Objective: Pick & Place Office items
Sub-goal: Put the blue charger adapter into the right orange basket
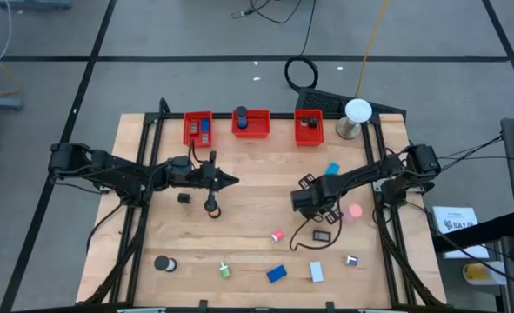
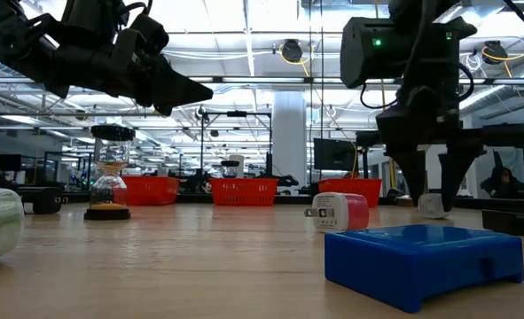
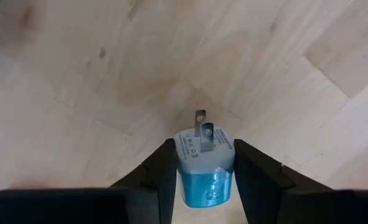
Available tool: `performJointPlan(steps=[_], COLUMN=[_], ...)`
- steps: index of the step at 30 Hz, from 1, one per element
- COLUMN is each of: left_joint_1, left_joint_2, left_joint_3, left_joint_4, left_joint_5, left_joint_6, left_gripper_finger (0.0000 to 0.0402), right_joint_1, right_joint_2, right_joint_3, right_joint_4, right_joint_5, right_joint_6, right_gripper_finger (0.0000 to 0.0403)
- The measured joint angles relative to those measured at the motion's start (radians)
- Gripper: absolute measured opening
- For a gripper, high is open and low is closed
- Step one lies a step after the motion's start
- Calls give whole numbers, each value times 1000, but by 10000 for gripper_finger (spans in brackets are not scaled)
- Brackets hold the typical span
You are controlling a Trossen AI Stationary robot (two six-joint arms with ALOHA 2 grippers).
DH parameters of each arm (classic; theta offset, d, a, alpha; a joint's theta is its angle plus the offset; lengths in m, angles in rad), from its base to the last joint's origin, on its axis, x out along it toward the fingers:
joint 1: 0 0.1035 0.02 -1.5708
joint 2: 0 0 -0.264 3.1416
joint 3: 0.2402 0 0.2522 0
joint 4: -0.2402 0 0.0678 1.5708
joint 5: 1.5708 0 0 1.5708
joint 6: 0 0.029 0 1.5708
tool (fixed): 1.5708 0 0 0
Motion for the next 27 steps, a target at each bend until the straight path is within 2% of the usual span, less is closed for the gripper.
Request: performJointPlan(steps=[3, 5, 9, 12, 15, 18, 22, 27], left_joint_1=[0, 0, 0, 0, 0, 0, -7, -11], left_joint_2=[0, 0, 0, 0, 0, 0, -1, -1], left_joint_3=[0, 0, 0, 0, 0, 0, 1, 1], left_joint_4=[2, 5, 10, 9, 9, 9, 9, -3], left_joint_5=[0, 0, -1, -1, -1, -6, -28, -34], left_joint_6=[0, -1, -4, -5, -5, -12, -16, -16], left_gripper_finger=[7, 3, 12, 11, 3, 8, 13, 3], right_joint_1=[-19, -34, -77, -112, -149, -176, -195, -203], right_joint_2=[-4, -17, -35, -20, 36, 114, 206, 267], right_joint_3=[37, 57, 13, -55, -109, -133, -138, -137], right_joint_4=[39, 137, 489, 773, 1073, 1273, 1427, 1521], right_joint_5=[-3, -11, -78, -78, -78, -78, -81, -82], right_joint_6=[83, 138, 206, 215, 260, 292, 330, 389], right_gripper_finger=[125, 130, 128, 126, 126, 126, 126, 126])
